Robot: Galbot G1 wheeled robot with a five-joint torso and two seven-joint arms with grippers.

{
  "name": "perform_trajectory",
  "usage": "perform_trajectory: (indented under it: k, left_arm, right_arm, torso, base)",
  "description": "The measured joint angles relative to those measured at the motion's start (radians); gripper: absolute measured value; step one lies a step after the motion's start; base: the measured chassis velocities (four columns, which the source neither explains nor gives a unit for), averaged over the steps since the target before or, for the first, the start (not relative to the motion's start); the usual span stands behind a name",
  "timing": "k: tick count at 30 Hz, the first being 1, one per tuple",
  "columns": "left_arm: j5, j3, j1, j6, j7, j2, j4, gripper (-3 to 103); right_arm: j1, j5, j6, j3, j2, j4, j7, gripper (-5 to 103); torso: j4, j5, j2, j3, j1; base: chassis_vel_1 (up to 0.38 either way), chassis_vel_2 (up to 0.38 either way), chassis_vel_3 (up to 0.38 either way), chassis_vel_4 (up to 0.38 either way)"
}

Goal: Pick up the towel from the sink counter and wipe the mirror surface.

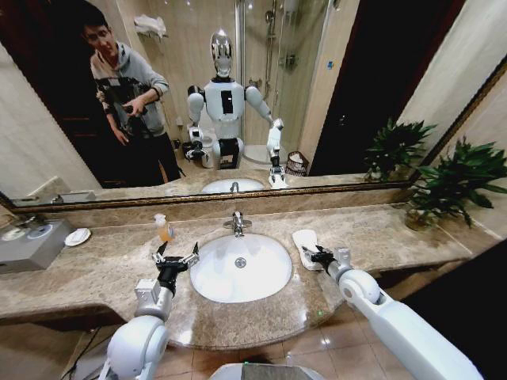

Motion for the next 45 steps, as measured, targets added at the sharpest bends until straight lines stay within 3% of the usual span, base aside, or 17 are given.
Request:
perform_trajectory:
  k: [5, 6, 11, 16, 25, 31, 38, 45]
  left_arm:
    - [0.0, 0.0, 0.0, 0.0, 0.0, 0.0, 0.0, 100]
    - [0.0, 0.0, 0.0, 0.0, 0.0, 0.0, 0.0, 100]
    - [0.0, 0.0, 0.0, 0.0, 0.0, 0.0, 0.0, 100]
    - [0.0, 0.0, 0.0, 0.0, 0.0, 0.0, 0.0, 100]
    - [0.0, 0.0, 0.0, 0.0, 0.0, 0.0, 0.0, 100]
    - [0.0, 0.0, 0.0, 0.0, 0.0, 0.0, 0.0, 100]
    - [0.0, 0.0, 0.0, 0.0, 0.0, 0.0, 0.0, 100]
    - [0.0, 0.0, 0.0, 0.0, 0.0, 0.0, 0.0, 100]
  right_arm:
    - [-0.04, -0.035, 0.074, 0.046, 0.025, 0.034, -0.003, 85]
    - [-0.064, -0.071, 0.114, 0.074, 0.042, 0.055, -0.018, 99]
    - [-0.131, -0.212, 0.22, 0.166, 0.102, 0.12, -0.078, 100]
    - [-0.2, -0.277, 0.271, 0.277, 0.178, 0.192, -0.127, 100]
    - [-0.396, -0.332, 0.319, 0.4, 0.3, 0.313, -0.238, 100]
    - [-0.473, -0.373, 0.343, 0.404, 0.34, 0.35, -0.277, 100]
    - [-0.467, -0.472, 0.307, 0.329, 0.418, 0.417, -0.263, 100]
    - [-0.494, -0.483, 0.3, 0.328, 0.428, 0.463, -0.265, 100]
  torso:
    - [-0.0001, 0.0001, 0.0, 0.0, 0.0]
    - [-0.0001, 0.0, 0.0, 0.0, 0.0]
    - [-0.0001, 0.0, 0.0, 0.0, 0.0]
    - [0.0, 0.0001, 0.0, 0.0, 0.0]
    - [-0.0003, -0.0001, 0.0, 0.0, 0.0]
    - [-0.0001, -0.0002, 0.0, 0.0, 0.0]
    - [0.0003, 0.0001, 0.0, 0.0, 0.0]
    - [-0.0001, 0.0, 0.0, 0.0, 0.0]
  base:
    - [0.0, 0.0, 0.0, 0.0]
    - [0.0, 0.0, 0.0, 0.0]
    - [0.0, 0.0, 0.0, 0.0]
    - [0.0, 0.0, 0.0, 0.0]
    - [0.0, 0.0, 0.0, 0.0]
    - [0.0, 0.0, 0.0, 0.0]
    - [0.0, 0.0, 0.0, 0.0]
    - [0.0, 0.0, 0.0, 0.0]
